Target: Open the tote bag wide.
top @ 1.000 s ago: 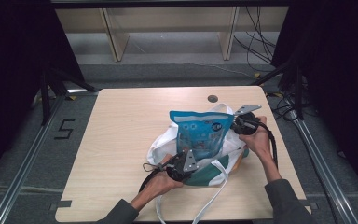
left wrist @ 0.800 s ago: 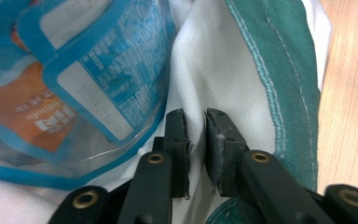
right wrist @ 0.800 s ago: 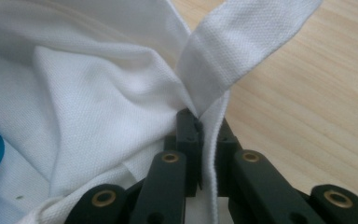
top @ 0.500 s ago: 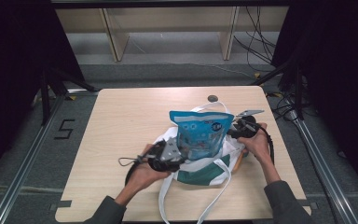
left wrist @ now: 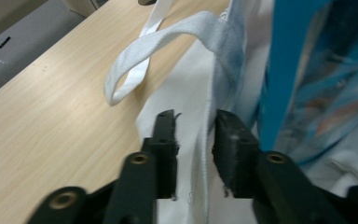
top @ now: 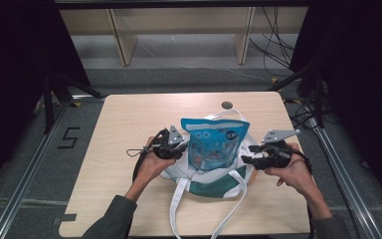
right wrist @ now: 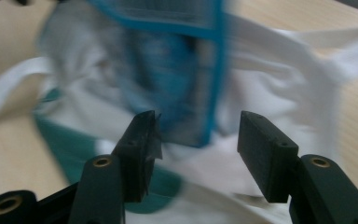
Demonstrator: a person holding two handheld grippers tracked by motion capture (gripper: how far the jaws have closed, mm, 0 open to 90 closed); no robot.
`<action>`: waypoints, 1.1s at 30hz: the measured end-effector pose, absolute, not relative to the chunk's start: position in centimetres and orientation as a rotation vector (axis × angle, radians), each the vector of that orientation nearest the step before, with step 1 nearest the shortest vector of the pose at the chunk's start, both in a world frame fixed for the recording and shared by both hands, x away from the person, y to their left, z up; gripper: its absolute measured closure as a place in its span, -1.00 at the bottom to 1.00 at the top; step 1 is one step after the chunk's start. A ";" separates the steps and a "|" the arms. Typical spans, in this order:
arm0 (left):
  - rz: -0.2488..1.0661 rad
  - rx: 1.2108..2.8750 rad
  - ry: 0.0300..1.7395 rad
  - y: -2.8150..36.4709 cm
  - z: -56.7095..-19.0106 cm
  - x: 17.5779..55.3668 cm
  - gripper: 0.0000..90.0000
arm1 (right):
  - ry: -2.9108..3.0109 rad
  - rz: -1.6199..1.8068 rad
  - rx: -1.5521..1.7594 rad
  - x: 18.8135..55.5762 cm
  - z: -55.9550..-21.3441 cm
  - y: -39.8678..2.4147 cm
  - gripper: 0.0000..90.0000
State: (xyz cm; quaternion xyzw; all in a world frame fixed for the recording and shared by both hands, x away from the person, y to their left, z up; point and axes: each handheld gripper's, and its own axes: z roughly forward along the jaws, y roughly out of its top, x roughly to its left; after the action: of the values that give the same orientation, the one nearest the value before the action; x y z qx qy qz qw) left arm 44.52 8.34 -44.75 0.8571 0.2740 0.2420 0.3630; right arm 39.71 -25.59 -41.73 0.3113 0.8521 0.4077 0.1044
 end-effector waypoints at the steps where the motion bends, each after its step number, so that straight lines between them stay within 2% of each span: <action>1: 0.616 2.197 0.707 8.4 -44.6 44.7 0.71 | 2.529 1.203 0.864 39.2 -41.8 -24.8 0.05; 5: 0.575 2.119 0.739 8.7 -44.1 46.0 0.84 | 2.610 1.134 0.752 38.2 -42.8 -21.9 -0.01; 8: 0.553 2.133 0.748 9.4 -43.9 47.2 0.85 | 2.690 1.076 0.717 38.1 -44.0 -20.9 0.07; 9: 0.541 2.124 0.770 9.6 -44.1 47.7 0.86 | 2.711 1.054 0.702 38.0 -44.3 -20.9 0.13; 11: 0.515 2.109 0.820 9.9 -44.5 48.8 0.86 | 2.724 0.997 0.668 37.8 -44.6 -21.1 0.51; 13: 0.506 2.125 0.856 10.0 -45.0 49.7 0.88 | 2.754 0.951 0.660 37.7 -44.7 -21.7 0.78; 15: 0.483 2.110 0.918 10.1 -45.8 50.8 0.89 | 2.785 0.915 0.636 37.5 -45.2 -22.2 0.84; 18: 0.461 2.118 1.003 10.8 -47.8 52.0 0.90 | 2.803 0.901 0.634 37.2 -45.6 -22.9 0.85; 22: 0.354 2.045 1.125 11.0 -50.3 52.7 0.91 | 2.803 0.929 0.650 36.8 -46.2 -23.4 0.85; 26: 0.460 2.141 1.033 10.5 -49.9 52.5 0.87 | 2.822 0.853 0.717 36.8 -48.2 -22.6 0.83; 29: 0.516 2.123 1.024 10.7 -48.6 51.8 0.46 | 2.835 0.887 0.714 37.0 -47.4 -23.0 0.75; 31: 0.557 2.074 1.014 11.2 -47.3 50.9 0.19 | 2.794 0.938 0.743 36.9 -46.3 -23.4 0.45; 33: 0.574 1.994 1.011 12.0 -45.6 49.9 0.13 | 2.734 1.036 0.738 37.0 -44.6 -23.9 0.37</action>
State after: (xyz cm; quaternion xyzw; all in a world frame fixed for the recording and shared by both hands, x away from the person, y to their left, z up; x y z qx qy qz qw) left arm 49.85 12.02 -45.62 0.7900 0.4006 0.2273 0.4047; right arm 36.98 -23.95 -44.55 0.2444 0.9049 0.3428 0.0630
